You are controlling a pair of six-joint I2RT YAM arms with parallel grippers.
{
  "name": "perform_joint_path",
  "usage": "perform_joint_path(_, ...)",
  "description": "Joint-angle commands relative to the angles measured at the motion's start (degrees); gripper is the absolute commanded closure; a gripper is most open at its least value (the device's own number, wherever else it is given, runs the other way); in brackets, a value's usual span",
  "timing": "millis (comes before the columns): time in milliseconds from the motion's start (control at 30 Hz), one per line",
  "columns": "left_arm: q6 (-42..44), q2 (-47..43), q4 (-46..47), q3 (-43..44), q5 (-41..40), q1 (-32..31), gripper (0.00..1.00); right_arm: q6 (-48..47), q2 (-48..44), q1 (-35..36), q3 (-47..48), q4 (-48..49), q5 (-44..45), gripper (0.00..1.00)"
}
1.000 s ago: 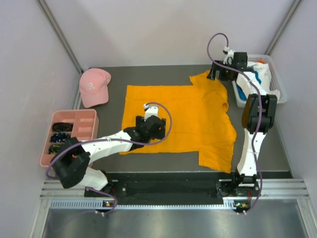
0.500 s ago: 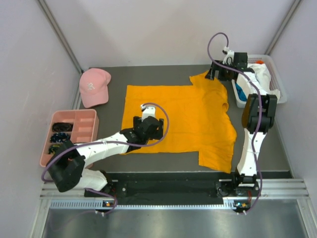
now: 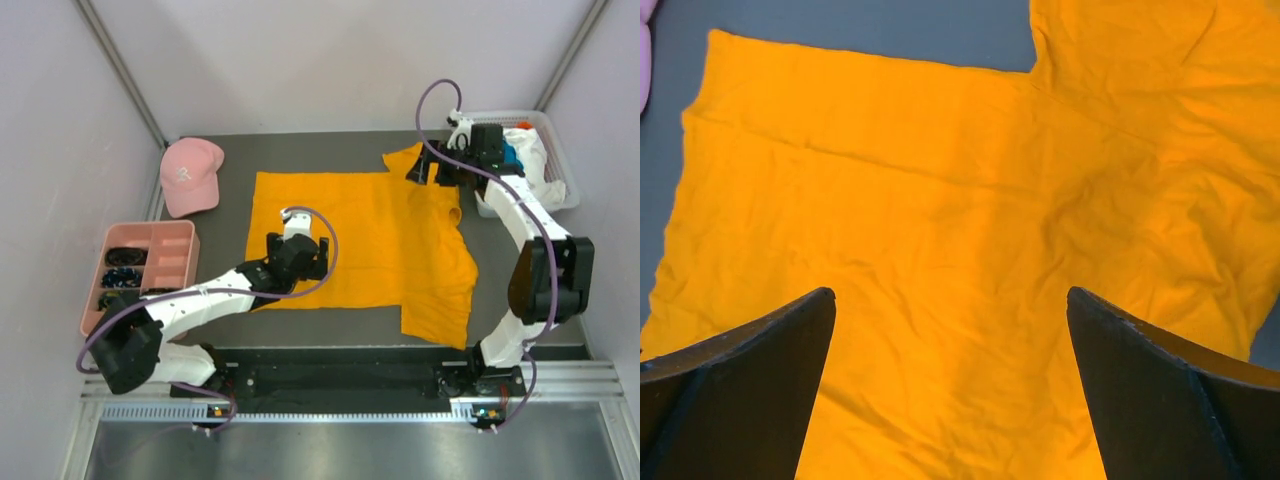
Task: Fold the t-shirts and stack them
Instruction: Flatten out the tshirt
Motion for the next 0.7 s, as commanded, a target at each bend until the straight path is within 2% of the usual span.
perform_joint_path(0,1.0,-2.5,2.9,-1.2,-1.1,0.1,0.01,3.9,-9.6,1.5,-4.0,-0.3,6.7,0.01)
perform_joint_path(200,1.9,-1.2,3.8,-0.9,-1.9,0.4,0.01,5.4,-14.2,3.1,-9.4,-5.9,13.2,0.01)
perform_joint_path(400,2.1,2.9,9.3,0.3,-2.5,3.0,0.01,4.7,-11.9,5.6,-14.3,-3.2,18.1,0.01)
perform_joint_path(467,2.9,4.2,14.0,1.3,-2.1,4.6,0.01,4.6,-11.0,6.3,-14.7,-2.2,18.7,0.01)
perform_joint_path(667,4.6,10.2,19.1,4.7,-0.7,10.1,0.01,4.7,-6.5,6.9,-12.2,0.4,15.7,0.01)
